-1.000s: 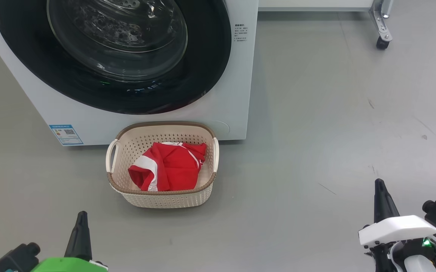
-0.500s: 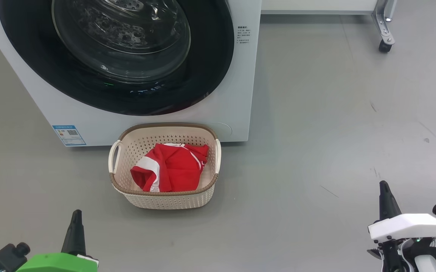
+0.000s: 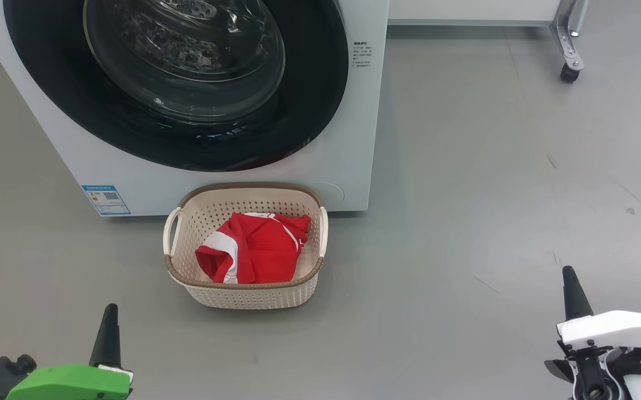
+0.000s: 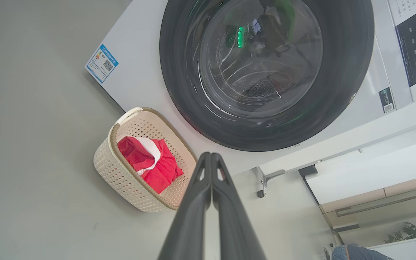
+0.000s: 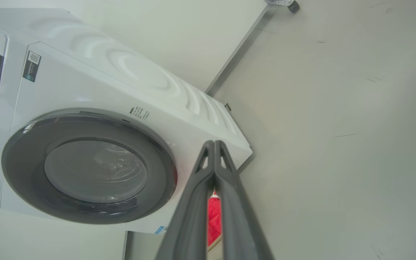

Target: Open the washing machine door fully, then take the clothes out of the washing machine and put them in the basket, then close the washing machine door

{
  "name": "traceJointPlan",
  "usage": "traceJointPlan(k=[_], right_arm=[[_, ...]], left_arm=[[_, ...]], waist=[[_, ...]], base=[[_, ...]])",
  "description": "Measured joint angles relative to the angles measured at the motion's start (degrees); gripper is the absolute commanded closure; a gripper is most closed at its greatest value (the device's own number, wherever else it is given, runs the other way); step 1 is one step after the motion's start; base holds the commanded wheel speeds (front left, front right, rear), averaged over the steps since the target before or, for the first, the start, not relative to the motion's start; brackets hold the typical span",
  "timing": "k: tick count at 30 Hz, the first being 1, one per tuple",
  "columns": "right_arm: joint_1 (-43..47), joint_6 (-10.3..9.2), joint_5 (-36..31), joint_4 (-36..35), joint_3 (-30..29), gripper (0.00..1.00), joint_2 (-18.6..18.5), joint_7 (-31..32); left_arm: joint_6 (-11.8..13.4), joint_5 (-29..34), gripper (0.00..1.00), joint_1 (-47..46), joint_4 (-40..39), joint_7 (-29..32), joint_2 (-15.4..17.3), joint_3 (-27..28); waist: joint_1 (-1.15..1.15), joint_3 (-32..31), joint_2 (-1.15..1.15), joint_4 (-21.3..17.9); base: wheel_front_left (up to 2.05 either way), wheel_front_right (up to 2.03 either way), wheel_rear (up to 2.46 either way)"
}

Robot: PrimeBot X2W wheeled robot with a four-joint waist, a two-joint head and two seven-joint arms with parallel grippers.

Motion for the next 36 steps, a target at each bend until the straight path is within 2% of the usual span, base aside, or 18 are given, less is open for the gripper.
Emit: traceJointPlan(k=[36], right_arm=[[-2.4, 2.05, 27.5, 1.5, -4.9, 1.0, 0.1, 6.9]], left_arm=[[0.0, -23.2, 1.0, -3.4, 1.4, 6.5, 0.8, 2.4]], waist=[[0.0, -1.1, 0.0, 1.2]], base=[[0.0, 0.0, 0.0]])
